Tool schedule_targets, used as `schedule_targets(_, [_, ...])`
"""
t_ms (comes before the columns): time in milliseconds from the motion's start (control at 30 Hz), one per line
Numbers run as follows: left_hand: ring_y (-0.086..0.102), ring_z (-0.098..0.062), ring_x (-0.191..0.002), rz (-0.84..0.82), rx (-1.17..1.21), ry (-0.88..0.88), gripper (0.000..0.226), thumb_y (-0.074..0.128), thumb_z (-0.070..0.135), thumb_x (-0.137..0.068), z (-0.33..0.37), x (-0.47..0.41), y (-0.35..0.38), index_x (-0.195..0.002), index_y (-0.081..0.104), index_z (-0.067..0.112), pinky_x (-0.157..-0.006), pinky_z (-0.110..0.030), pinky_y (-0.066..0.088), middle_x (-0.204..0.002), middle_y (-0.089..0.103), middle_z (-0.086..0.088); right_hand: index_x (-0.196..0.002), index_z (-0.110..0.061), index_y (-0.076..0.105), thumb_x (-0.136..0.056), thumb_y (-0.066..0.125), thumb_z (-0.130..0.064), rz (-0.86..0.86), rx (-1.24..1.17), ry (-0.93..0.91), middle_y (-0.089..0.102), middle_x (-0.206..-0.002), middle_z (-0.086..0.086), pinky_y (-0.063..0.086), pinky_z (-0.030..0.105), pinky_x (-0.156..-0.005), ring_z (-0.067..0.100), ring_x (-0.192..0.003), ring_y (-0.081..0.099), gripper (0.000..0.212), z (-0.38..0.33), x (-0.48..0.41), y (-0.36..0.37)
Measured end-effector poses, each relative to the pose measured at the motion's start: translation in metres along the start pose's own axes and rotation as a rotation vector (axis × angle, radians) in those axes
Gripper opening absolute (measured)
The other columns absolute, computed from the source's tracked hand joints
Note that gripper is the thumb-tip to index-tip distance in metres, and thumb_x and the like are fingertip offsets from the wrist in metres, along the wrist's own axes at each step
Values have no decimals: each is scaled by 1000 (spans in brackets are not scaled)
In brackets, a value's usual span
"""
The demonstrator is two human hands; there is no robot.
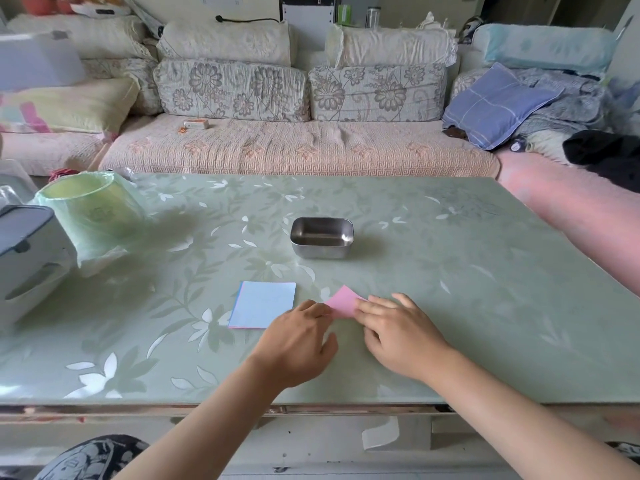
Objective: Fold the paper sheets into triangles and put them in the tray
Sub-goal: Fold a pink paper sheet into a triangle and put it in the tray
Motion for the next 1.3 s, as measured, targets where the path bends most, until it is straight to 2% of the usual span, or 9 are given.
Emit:
schedule_targets(300, [53,-21,-109,39,-2,-138,35,32,26,-99,-4,12,-1,-101,64,11,-90,-36,46,-116,63,-1,-139,-31,57,-99,40,-27,-30,-12,49,42,-155,-15,30,35,-110,12,-143,38,44,-1,0,-1])
schedule_targets(433, [54,-24,-99,84,3,-164,31,35,21,-97,-4,14,-3,-80,58,10,-85,-36,46,-99,64,-5,-140,-30,56,-99,40,-28,-36,-14,55,41,-155,-15,30,33,-111,11,-144,37,44,-2,0,0])
schedule_targets(533, [55,-25,-105,92,43,-231,33,37,18,-97,-8,14,-4,-66,49,12,-85,-37,47,-104,67,-10,-136,-26,60,-99,43,-28,-26,-14,56,47,-152,-12,34,35,-108,15,-142,41,41,-2,1,1])
schedule_targets(600, [53,-23,-116,156,71,-266,33,40,19,-97,-12,11,-5,-73,60,6,-89,-38,48,-116,66,-12,-128,-22,66,-97,46,-27,-6,-17,55,55,-145,-8,39,37,-104,19,-135,48,37,-3,0,1])
schedule_targets(667, [47,-23,-129,217,96,-187,30,44,22,-97,-11,5,-5,-105,68,6,-98,-36,48,-134,59,-10,-121,-20,69,-95,46,-26,2,-3,52,61,-137,-6,42,38,-100,23,-127,53,35,-3,-1,2])
schedule_targets(767, [39,-17,-138,102,160,-6,41,45,25,-97,2,-6,2,-133,57,11,-107,-34,43,-148,48,-4,-120,-20,70,-94,41,-29,12,-15,48,62,-135,-3,43,39,-100,25,-123,55,41,-5,-3,2])
schedule_targets(867, [44,-16,-132,39,149,69,38,45,21,-98,12,-10,16,-132,58,9,-105,-35,43,-139,55,-3,-127,-22,67,-94,38,-30,13,-34,57,60,-139,-2,41,38,-101,24,-126,53,45,-5,-2,2])
schedule_targets(1033, [48,-16,-118,50,65,35,37,41,28,-97,12,-12,16,-131,55,20,-85,-38,50,-134,53,9,-134,-28,62,-99,39,-30,-40,7,68,46,-153,-6,33,35,-107,18,-139,41,42,0,-2,3])
schedule_targets(1300, [46,-22,-107,19,-85,42,46,36,41,-97,23,-15,16,-141,43,35,-84,-34,46,-125,49,3,-122,-33,67,-100,37,-34,-19,25,143,48,-151,-10,36,34,-101,14,-136,45,38,10,9,-7])
Point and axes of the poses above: each hand's wrist, its own x-axis away from the middle knuckle, its own y-axis out of the palm, z = x × y, the point moved 1 cm from there along -x, towards the middle knuckle
